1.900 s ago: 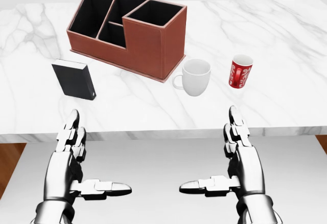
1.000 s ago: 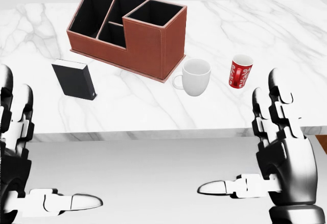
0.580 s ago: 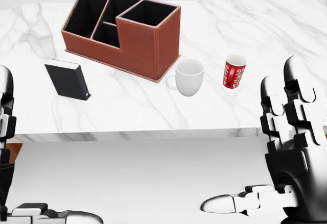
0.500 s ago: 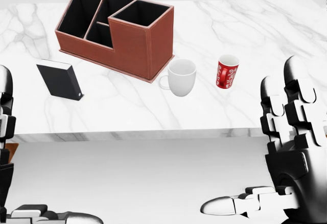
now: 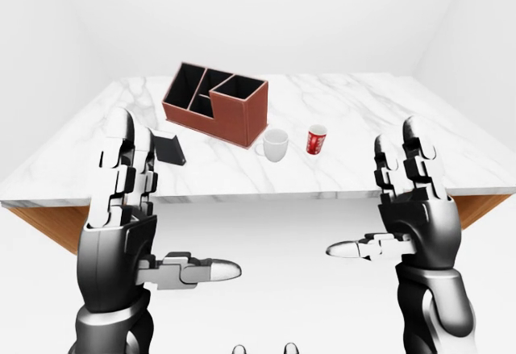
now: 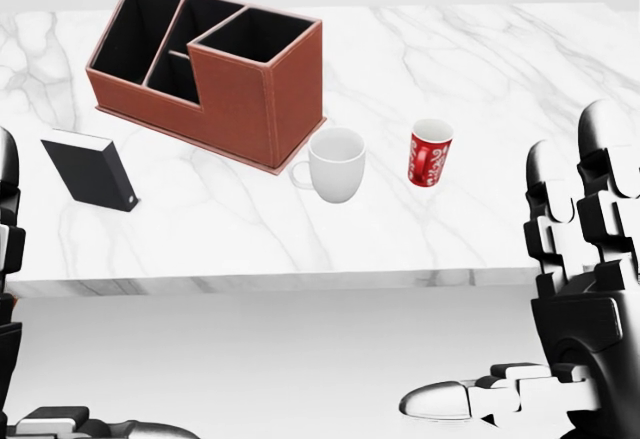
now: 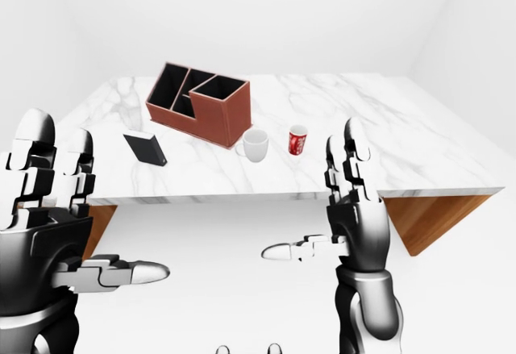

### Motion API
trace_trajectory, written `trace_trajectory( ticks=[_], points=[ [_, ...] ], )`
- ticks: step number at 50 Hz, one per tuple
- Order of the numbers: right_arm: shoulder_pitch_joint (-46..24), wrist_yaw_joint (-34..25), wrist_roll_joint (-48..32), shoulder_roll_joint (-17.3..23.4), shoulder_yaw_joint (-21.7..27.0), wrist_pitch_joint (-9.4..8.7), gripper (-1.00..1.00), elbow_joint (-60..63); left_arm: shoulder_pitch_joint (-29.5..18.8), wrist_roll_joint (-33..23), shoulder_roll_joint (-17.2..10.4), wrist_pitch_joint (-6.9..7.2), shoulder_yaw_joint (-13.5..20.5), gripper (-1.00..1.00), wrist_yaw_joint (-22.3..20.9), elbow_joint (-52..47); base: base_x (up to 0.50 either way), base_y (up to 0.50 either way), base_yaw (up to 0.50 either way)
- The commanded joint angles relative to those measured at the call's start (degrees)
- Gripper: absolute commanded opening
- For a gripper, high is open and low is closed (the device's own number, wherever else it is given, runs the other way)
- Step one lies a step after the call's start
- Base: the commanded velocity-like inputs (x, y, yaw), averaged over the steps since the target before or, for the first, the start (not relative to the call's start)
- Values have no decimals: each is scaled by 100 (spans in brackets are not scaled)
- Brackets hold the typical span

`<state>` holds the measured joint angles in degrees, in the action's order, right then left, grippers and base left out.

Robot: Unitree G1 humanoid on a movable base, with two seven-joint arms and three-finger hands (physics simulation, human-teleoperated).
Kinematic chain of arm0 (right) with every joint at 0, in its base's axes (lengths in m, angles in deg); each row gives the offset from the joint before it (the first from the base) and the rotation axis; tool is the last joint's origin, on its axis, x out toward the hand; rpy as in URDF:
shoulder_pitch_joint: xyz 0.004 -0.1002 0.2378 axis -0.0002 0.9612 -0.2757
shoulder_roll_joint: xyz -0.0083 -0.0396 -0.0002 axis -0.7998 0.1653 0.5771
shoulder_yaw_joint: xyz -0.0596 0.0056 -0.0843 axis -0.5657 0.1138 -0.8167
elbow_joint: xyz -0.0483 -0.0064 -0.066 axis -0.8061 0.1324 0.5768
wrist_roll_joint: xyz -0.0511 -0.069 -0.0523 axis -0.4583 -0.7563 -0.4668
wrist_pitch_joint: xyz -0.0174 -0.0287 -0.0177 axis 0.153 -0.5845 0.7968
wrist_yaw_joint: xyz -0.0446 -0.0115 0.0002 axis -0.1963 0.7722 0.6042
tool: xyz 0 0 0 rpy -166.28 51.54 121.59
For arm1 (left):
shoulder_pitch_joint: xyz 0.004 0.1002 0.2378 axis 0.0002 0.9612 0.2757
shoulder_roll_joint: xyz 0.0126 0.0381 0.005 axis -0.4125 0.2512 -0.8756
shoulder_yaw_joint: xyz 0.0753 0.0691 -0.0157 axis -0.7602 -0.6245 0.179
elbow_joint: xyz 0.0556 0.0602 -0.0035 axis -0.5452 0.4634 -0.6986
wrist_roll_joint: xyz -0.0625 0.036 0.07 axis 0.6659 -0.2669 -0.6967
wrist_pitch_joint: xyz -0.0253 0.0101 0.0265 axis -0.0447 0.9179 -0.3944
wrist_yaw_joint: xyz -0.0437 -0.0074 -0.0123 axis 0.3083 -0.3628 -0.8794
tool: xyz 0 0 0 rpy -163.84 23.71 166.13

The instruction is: Pick up the red mug and place it to the right of the caddy.

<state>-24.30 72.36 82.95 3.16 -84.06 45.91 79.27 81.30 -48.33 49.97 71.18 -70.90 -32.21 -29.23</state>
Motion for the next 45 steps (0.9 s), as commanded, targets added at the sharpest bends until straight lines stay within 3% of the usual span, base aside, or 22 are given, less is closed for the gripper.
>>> trace_trajectory(
  ticks=[1, 24, 32, 45],
  points=[
    [6, 9, 91, -1, 26, 0, 100, 92, 19, -18, 8, 0, -28, 100, -5, 13, 45, -4, 0],
    [-17, -27, 68, 14, -24, 0, 100, -69, -36, 29, 16, 0, 84, 100, -28, 55, 45, -4, 0],
    [-2, -23, 96, 14, -30, 0, 100, -53, -13, -51, 1, 0, -42, 100, 11, 72, 45, -4, 0],
    [67, -62, 60, 17, -111, 0, 100, -103, 2, 50, 29, 0, 106, 100, -37, -35, 45, -4, 0]
  ],
)
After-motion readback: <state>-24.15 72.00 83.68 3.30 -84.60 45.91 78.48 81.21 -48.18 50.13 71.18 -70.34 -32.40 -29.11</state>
